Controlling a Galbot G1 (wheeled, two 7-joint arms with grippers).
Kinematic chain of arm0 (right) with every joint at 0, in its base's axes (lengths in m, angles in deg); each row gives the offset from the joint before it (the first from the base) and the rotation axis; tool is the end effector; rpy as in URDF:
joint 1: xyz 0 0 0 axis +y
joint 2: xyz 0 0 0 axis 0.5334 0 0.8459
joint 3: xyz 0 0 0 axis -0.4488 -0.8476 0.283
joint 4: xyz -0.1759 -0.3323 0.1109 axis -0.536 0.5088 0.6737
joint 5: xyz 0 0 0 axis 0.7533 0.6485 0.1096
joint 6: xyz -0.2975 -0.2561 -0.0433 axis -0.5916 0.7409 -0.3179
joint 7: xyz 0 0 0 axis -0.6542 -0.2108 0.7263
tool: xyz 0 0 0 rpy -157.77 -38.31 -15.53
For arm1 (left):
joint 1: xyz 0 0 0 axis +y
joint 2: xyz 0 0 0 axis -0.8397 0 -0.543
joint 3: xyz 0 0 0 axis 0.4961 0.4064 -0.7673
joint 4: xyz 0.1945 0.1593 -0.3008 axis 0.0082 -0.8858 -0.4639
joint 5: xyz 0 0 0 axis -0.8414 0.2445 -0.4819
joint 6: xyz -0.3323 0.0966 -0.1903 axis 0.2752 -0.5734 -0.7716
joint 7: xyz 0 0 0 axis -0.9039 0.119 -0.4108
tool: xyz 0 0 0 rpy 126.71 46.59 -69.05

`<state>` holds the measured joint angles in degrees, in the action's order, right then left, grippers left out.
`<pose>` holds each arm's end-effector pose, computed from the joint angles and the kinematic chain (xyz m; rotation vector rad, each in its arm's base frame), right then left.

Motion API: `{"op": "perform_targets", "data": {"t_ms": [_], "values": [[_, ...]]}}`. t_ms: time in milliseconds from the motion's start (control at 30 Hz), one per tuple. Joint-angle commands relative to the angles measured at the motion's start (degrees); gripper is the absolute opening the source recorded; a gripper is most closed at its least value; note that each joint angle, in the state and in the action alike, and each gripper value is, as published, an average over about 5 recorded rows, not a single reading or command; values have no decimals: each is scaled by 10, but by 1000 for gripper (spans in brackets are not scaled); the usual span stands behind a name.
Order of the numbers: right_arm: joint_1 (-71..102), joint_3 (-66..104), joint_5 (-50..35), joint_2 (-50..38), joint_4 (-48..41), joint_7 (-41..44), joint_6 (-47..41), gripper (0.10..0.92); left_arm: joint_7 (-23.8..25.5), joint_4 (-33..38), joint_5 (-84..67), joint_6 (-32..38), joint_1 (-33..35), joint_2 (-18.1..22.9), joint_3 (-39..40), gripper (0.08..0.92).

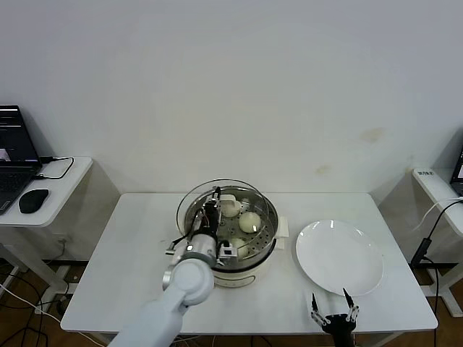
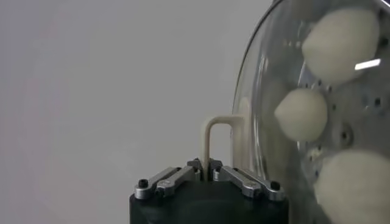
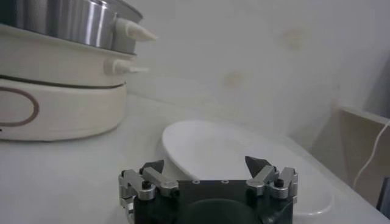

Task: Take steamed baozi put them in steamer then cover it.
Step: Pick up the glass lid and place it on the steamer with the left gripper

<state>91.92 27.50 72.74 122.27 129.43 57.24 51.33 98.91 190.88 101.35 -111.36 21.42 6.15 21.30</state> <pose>0.1295 -0.0732 -0.4923 -0.0330 -2.9499 0.4048 0.3758 -0.1209 -0.2823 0.1948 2.2235 2.0991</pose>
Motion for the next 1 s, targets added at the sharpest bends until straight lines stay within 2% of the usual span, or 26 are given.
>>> {"op": "perform_targets", "data": {"t_ms": [33, 1000], "values": [[-2, 1, 9, 2, -7, -2, 2, 823, 15, -18, 40, -6, -9, 45, 23, 138], [-2, -10, 17, 2, -16, 0, 8, 823, 9, -21, 67, 12, 35, 64, 3, 138]]}}
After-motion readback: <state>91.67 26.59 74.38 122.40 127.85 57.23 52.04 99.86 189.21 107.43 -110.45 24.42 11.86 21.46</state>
